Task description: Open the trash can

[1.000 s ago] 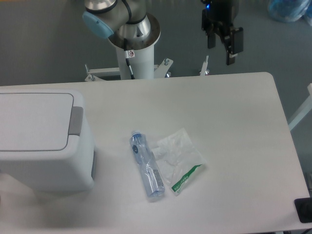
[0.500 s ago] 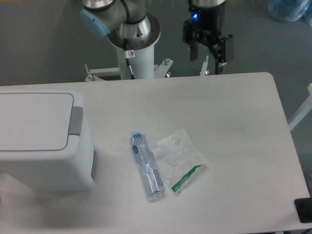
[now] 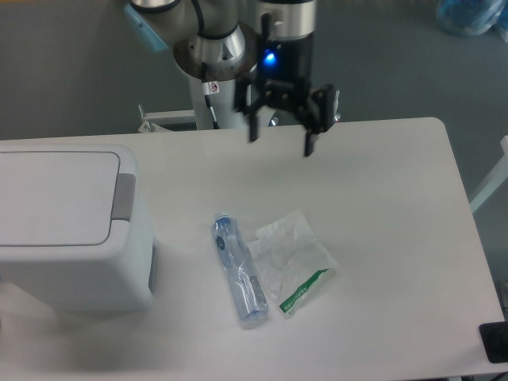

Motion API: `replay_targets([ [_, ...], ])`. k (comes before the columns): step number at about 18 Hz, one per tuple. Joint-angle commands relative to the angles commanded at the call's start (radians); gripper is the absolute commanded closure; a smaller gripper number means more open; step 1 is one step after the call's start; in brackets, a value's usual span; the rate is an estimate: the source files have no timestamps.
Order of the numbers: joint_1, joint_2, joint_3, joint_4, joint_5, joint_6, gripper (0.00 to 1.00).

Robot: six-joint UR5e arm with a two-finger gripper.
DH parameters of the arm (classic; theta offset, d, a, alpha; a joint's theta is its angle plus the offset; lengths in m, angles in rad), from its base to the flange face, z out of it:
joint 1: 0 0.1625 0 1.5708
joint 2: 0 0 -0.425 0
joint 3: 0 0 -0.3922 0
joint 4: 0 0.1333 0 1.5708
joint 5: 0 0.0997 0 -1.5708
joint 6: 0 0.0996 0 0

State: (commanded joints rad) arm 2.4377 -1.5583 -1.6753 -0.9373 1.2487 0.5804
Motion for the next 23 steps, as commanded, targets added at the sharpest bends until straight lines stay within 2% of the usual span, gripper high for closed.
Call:
replay_targets([
  [2,-0.051,-0.034,0.034,0.003,0.000,-0.086,0.00],
  [9,-0.123,-0.118,0.109,0.011,-0.018,-0.257,0.00],
  [23,-0.154,-0.114,0.059,0.029,-0.018,-0.255,0.00],
])
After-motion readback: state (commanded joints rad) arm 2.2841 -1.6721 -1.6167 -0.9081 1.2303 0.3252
